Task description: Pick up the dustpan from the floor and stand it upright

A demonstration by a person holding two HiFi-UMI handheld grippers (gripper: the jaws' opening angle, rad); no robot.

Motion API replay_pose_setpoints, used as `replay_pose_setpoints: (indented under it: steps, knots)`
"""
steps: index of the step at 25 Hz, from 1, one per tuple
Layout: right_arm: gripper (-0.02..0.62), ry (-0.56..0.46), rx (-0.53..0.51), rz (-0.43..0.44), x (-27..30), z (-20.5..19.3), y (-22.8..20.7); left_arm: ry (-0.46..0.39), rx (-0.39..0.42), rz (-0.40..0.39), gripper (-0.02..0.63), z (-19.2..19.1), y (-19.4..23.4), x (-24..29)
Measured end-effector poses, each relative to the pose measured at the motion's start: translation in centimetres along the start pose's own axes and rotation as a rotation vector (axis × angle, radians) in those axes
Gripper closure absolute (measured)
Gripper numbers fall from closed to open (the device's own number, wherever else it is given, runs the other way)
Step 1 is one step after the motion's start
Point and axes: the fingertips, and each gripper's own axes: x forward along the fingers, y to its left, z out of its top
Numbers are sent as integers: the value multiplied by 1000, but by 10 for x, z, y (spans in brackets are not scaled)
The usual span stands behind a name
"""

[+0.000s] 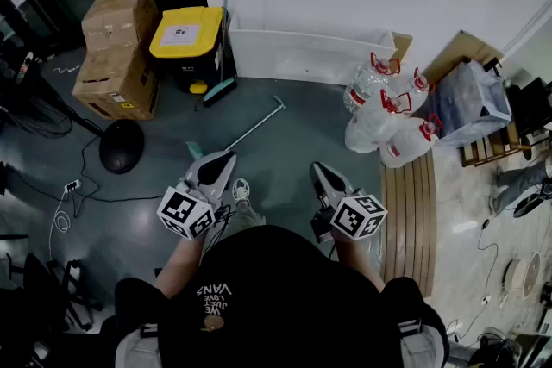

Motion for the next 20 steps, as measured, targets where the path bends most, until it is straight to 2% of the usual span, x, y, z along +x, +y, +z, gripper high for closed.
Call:
replay_pose_setpoints:
  steps: [5, 10, 20]
  knots:
    - [594, -46, -6, 41, 19, 18, -1, -4, -7, 8, 554, 2, 9, 15]
    - [594, -39, -26, 25, 43, 21, -6, 9, -36, 7, 552, -8, 28, 25]
    - [592, -38, -7, -30, 132, 48, -33, 18, -92, 3, 553, -6, 121, 72]
